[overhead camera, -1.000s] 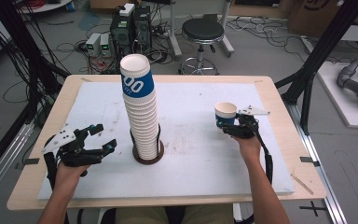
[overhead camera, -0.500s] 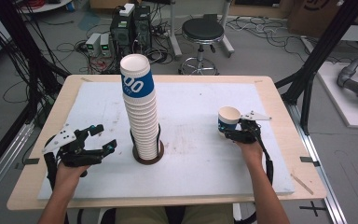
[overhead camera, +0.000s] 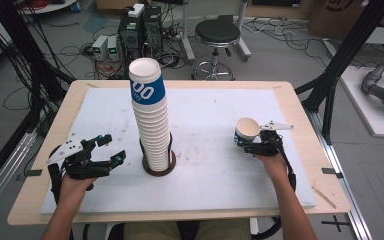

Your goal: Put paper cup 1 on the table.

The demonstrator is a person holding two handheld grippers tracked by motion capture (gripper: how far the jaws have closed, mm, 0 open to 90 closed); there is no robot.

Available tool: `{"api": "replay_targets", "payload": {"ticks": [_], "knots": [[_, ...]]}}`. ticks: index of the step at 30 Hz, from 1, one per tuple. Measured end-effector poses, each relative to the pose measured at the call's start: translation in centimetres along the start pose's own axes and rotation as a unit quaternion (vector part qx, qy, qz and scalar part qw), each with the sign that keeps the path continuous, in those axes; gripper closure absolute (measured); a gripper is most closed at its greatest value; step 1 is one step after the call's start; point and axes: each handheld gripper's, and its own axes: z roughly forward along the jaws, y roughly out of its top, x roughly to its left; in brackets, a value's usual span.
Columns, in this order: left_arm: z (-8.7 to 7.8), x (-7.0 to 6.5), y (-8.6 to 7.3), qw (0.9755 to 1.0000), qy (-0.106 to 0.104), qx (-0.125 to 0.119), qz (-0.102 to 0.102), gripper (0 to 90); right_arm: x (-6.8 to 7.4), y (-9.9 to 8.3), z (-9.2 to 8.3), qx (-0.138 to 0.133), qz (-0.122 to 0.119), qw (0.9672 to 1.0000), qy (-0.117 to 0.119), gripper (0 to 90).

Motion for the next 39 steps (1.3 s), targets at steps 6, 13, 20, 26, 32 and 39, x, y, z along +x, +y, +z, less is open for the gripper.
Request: {"api": "replay_targets", "payload": {"ticks": [6,13,20,26,32,39], "knots": [[-0.1,0.0,0.1,1.0,0.001,-0.001,0.001,17.8,-0.1,-0.5,-1.5,-0.013,0.006,0.9998,0.01,18.8],[0.1,-0.1,0.2,1.0,-0.001,-0.005,0.0,17.8,0.3,-1.8,-5.0,-0.035,-0.004,0.9994,0.003,17.2],[0.2,0.2,0.3,1.0,-0.001,-0.009,-0.002,17.8,1.5,-2.0,-7.6,-0.043,-0.027,0.9987,0.011,17.3],[0.2,0.3,0.4,0.9999,-0.002,-0.013,-0.002,17.8,2.3,-1.8,-9.0,-0.062,-0.03,0.9973,0.027,17.3],[0.3,0.4,0.6,0.9999,-0.003,-0.015,-0.002,17.8,2.8,-1.2,-9.6,-0.07,-0.036,0.9964,0.03,17.3],[-0.1,0.6,0.4,0.9998,0.002,-0.016,-0.006,17.8,3.0,-1.1,-9.2,-0.067,-0.041,0.9963,0.034,17.3]]}}
